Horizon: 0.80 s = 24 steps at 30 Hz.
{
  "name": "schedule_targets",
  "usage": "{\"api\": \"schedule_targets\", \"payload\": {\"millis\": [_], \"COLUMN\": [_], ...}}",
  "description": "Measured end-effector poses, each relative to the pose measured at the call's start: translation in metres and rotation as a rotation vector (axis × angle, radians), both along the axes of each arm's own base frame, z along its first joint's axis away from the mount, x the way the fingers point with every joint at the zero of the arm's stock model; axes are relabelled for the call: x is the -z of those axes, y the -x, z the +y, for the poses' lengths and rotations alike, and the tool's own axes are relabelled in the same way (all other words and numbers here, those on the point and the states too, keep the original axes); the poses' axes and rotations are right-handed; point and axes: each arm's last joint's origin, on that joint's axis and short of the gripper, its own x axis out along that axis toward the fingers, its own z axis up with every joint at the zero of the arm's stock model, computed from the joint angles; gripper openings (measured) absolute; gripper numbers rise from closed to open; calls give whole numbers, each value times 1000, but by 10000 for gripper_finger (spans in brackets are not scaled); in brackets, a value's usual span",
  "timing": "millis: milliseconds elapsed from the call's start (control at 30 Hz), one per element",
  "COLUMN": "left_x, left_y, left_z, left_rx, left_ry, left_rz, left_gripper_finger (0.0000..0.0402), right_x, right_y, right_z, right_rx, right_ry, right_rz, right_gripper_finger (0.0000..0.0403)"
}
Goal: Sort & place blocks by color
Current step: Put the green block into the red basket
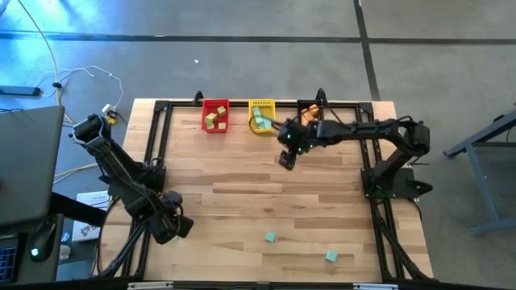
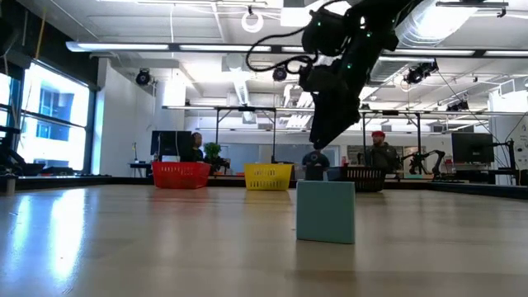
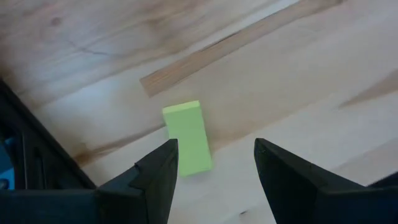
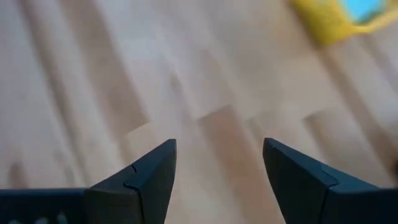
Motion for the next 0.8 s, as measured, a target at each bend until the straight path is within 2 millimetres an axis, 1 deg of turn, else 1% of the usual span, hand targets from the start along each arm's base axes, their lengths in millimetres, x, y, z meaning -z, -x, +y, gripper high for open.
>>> {"api": "schedule_targets", "payload": {"millis": [200,333,567,800], "left_x": [13,22,41,55], "left_y": [0,-5,-8,-14], "left_z": [-10,-17,-23,-29], "left_rx": [-24,-30,-46,-61], "left_ry": [-25,-24,-45,-46], "left_rz": [57,66,172,183], "left_gripper_finger": [196,196,196,196], "right_x": [0,0,0,0], "right_y": [-7,-8,-9,-9], "right_z": [36,53,68,75], "right_rx": [-129,-180,-228,-249], "right_ry": [9,9,9,9], "right_rz": [1,1,1,0], "right_gripper_finger": [226,226,226,226]}}
